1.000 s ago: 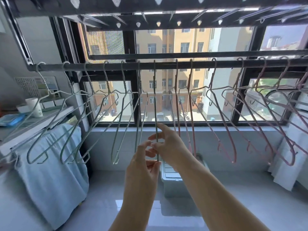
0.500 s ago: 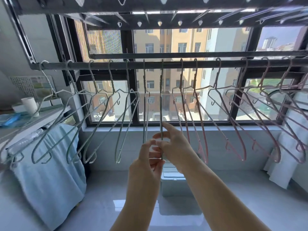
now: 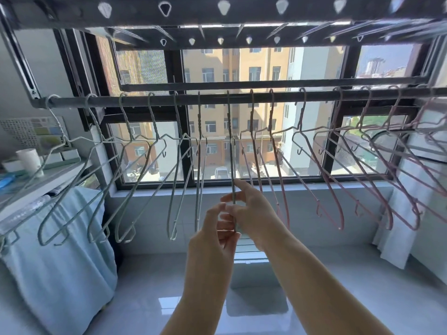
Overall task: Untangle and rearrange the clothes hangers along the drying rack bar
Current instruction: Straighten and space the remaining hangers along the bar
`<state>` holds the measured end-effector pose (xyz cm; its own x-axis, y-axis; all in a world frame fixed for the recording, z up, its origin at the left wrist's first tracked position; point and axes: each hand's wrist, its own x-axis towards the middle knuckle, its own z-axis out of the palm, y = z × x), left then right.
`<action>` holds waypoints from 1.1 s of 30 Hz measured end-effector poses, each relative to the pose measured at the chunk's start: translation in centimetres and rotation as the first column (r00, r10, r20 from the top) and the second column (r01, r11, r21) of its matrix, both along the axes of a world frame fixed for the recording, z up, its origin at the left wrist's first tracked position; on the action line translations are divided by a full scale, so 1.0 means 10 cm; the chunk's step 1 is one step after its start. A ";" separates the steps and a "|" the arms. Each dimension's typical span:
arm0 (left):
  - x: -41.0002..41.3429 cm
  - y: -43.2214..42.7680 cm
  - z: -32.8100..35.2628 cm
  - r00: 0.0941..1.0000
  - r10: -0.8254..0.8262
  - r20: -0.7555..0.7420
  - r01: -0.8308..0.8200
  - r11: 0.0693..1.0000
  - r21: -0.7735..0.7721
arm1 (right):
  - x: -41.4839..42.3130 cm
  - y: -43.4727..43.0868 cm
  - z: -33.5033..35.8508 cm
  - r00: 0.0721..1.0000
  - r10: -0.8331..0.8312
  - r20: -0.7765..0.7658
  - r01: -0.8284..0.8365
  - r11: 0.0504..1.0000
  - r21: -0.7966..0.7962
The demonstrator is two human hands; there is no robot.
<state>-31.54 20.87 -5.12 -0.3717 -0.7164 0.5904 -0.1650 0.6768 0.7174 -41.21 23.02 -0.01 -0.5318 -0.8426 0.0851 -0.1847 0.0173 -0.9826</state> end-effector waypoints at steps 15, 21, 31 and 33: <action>0.02 0.02 -0.12 0.992 0.113 0.060 -0.108 0.991 -0.073 | -0.09 0.22 0.14 0.755 -0.147 -0.639 0.195 0.981 0.006; -0.08 0.12 -0.06 0.992 0.127 0.020 -0.118 0.961 -0.251 | -0.34 0.23 0.12 0.741 -0.264 -0.617 0.298 0.953 -0.050; -0.35 0.15 -0.05 0.974 -0.016 0.227 0.052 0.987 -0.154 | -0.48 -0.01 0.03 0.917 -0.216 -0.335 0.263 0.959 0.103; -0.37 0.15 -0.06 0.975 -0.015 0.222 0.050 0.987 -0.152 | -0.50 0.00 0.03 0.906 -0.223 -0.361 0.275 0.956 0.099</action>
